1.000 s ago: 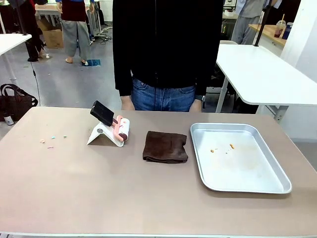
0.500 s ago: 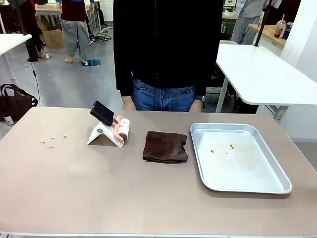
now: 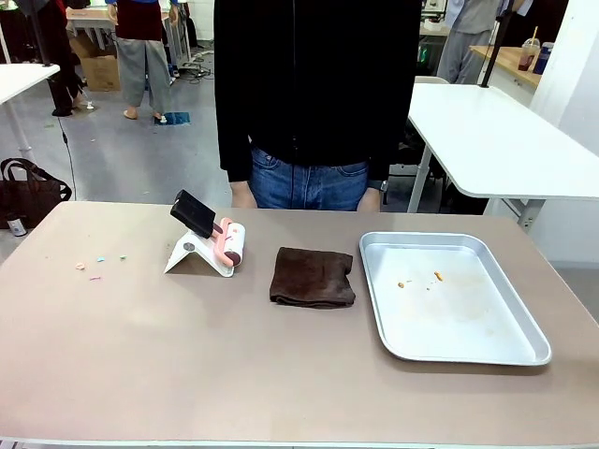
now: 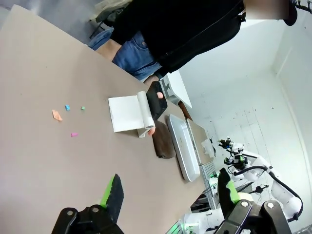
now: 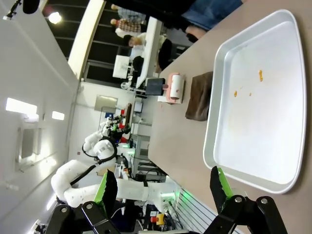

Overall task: Clean the surface of the table.
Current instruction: Hold the Lint Roller with your left hand and the towel with your right hand.

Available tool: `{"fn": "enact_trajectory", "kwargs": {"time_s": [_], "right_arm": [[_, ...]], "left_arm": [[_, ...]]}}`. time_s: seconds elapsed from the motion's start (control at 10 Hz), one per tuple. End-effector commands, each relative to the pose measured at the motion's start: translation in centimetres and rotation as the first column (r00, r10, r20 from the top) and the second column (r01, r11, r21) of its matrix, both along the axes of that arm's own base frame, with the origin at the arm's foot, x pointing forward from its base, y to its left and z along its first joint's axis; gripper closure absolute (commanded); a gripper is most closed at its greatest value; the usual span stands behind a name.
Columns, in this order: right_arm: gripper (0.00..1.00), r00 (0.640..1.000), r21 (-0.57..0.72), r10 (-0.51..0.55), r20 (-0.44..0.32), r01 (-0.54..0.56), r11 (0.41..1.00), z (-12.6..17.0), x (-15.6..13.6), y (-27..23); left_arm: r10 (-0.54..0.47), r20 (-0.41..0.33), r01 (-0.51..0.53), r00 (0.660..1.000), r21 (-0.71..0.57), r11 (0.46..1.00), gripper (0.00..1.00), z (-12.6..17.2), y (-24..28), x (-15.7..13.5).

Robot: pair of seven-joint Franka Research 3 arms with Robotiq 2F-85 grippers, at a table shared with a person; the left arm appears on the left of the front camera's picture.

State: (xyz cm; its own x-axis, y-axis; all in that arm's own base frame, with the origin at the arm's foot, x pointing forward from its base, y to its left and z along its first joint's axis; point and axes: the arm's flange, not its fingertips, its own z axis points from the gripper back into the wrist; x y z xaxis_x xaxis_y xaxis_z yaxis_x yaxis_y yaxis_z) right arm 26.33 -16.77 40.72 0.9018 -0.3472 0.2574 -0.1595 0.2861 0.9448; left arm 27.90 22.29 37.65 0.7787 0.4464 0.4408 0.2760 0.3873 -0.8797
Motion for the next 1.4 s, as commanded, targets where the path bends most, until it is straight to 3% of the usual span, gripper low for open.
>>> {"fn": "enact_trajectory", "kwargs": {"time_s": [0.0,0.3,0.7,0.8,1.0,1.1,1.3], "right_arm": [[0.0,1.0,-0.046,0.005,0.029,-0.003,0.999,0.5,0.0,0.9],[0.0,0.998,-0.213,-0.044,0.043,0.053,0.976,4.7,0.9,6.3],[0.0,0.983,-0.472,0.166,0.08,-0.109,0.875,10.7,3.3,19.4],[0.0,0.99,-0.458,0.139,0.014,-0.117,0.881,12.1,4.0,22.9],[0.0,0.988,-0.535,0.151,-0.035,-0.146,0.832,12.5,4.8,30.0],[0.0,0.986,-0.56,0.139,-0.097,-0.169,0.811,11.7,5.5,33.3],[0.0,0.988,-0.625,0.039,-0.149,-0.124,0.771,9.6,7.0,38.6]], "left_arm": [[-0.011,0.047,0.009,0.999,0.038,0.999,0.0,0.4,0.2,0.2],[-0.044,0.068,0.032,0.997,0.165,0.986,0.0,5.5,-1.9,1.9],[-0.186,0.021,0.161,0.982,0.414,0.896,0.0,13.2,-10.0,7.5],[-0.201,0.005,0.175,0.98,0.47,0.865,0.0,14.5,-12.4,8.6],[-0.188,-0.064,0.192,0.98,0.555,0.81,0.0,16.9,-18.0,10.8],[-0.203,-0.145,0.25,0.968,0.575,0.779,0.0,17.5,-20.6,11.4],[-0.182,-0.229,0.288,0.956,0.624,0.727,0.0,17.6,-25.4,12.0]]}}
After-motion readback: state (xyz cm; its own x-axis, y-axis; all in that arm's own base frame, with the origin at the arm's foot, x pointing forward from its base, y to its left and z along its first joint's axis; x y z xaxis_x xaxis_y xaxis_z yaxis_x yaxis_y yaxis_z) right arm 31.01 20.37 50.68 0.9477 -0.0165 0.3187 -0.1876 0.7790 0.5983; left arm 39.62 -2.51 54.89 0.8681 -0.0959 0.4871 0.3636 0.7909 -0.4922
